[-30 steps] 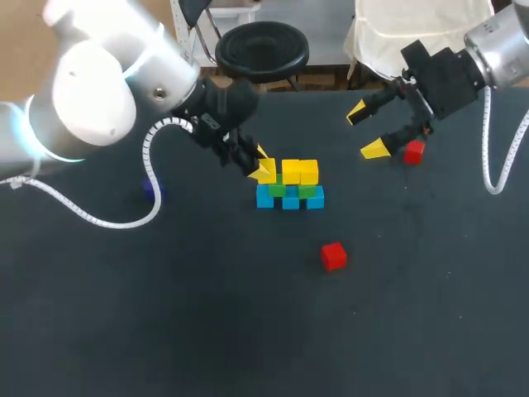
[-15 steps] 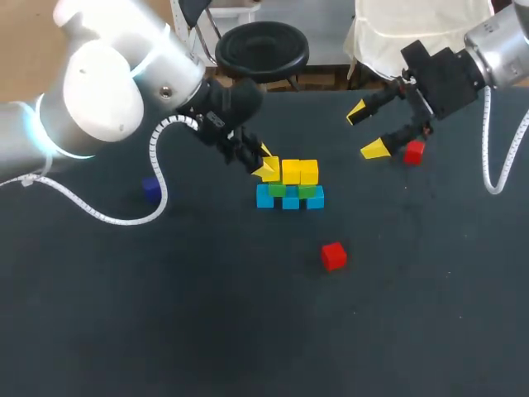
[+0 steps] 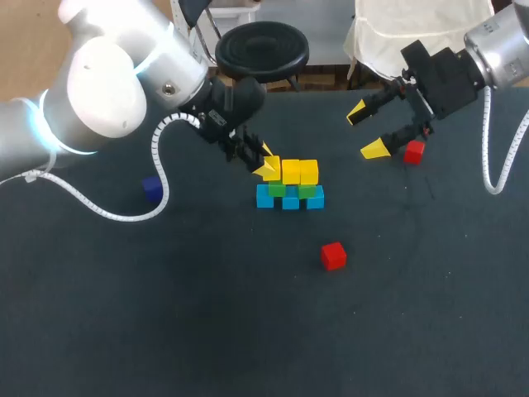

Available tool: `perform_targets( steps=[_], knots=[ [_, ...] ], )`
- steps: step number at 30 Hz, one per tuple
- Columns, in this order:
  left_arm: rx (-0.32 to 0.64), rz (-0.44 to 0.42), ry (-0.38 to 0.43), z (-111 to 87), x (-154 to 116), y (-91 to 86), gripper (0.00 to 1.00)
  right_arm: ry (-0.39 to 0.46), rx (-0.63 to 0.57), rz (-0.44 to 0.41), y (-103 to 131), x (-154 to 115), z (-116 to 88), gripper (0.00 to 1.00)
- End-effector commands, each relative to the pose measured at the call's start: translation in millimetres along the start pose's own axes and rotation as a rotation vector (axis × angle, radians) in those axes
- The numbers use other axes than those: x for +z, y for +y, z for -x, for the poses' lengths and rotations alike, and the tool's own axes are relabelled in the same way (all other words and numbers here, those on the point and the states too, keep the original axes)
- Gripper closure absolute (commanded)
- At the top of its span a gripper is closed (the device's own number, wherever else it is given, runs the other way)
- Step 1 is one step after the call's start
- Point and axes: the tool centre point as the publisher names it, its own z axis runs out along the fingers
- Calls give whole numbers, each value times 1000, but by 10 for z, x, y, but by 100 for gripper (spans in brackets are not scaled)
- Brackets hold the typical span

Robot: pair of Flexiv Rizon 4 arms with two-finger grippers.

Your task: Place the blue cubes, place green cubes on the blue cubes, place the yellow cubes on the green cubes, then place the red cubes on the yellow cubes, and place purple cube on the red cubes.

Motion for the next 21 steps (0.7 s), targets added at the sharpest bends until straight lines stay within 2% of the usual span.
perform_targets(
  steps=[1,21],
  knots=[
    [0,-4,-2,10,10,17,100,-1,-1,-1,2,0,-2,0],
    [-24,6,-3,-14,4,-18,100,-1,-1,-1,2,0,-2,0]
  ],
)
